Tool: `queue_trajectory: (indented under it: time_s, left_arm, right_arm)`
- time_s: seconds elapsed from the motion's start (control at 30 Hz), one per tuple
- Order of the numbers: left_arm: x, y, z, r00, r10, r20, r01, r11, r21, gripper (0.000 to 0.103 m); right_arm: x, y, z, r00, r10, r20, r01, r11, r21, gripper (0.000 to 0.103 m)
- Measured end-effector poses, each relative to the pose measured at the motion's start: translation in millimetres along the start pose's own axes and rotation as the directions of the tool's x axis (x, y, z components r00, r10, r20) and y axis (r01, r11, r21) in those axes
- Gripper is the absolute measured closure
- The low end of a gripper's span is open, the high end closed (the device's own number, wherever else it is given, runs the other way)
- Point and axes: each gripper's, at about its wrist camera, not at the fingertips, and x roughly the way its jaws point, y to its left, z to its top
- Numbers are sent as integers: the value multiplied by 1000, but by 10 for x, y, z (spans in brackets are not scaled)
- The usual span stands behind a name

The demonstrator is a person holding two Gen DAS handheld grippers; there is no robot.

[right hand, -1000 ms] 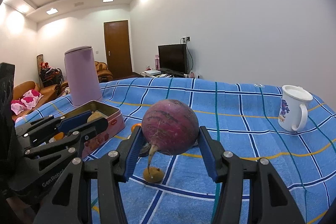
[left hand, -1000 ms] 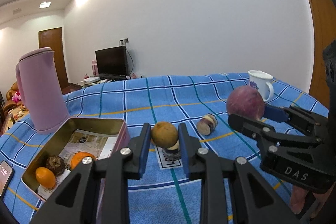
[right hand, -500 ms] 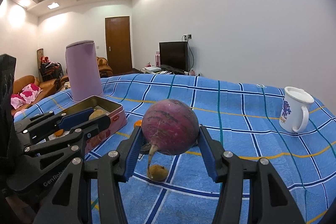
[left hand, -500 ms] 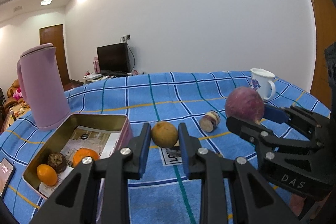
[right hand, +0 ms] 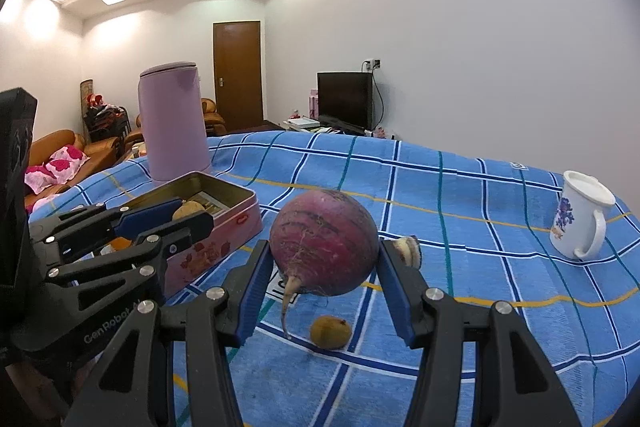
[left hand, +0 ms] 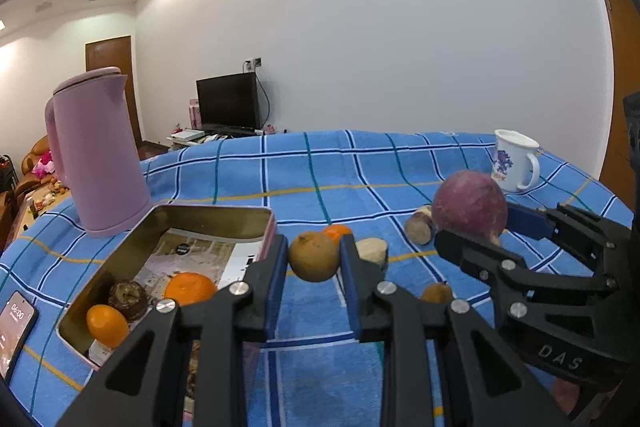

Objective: Organize fruits
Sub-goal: 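Lift and carry the purple root and brown fruit over the tin box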

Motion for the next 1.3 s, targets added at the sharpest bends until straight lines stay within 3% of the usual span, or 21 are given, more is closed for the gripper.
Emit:
queue_trajectory:
  time_s: [0.73, 1.3]
  left_arm:
    - [-64, 503, 38, 996, 82, -26, -83, 995, -53, 75]
    - [-67, 989, 92, 982, 177, -63, -181, 982, -61, 75]
  right_arm:
    - [239, 426, 166, 998, 48, -43, -52, 994, -91, 48]
    - [455, 838, 469, 991, 121, -55, -128, 978, -164, 48]
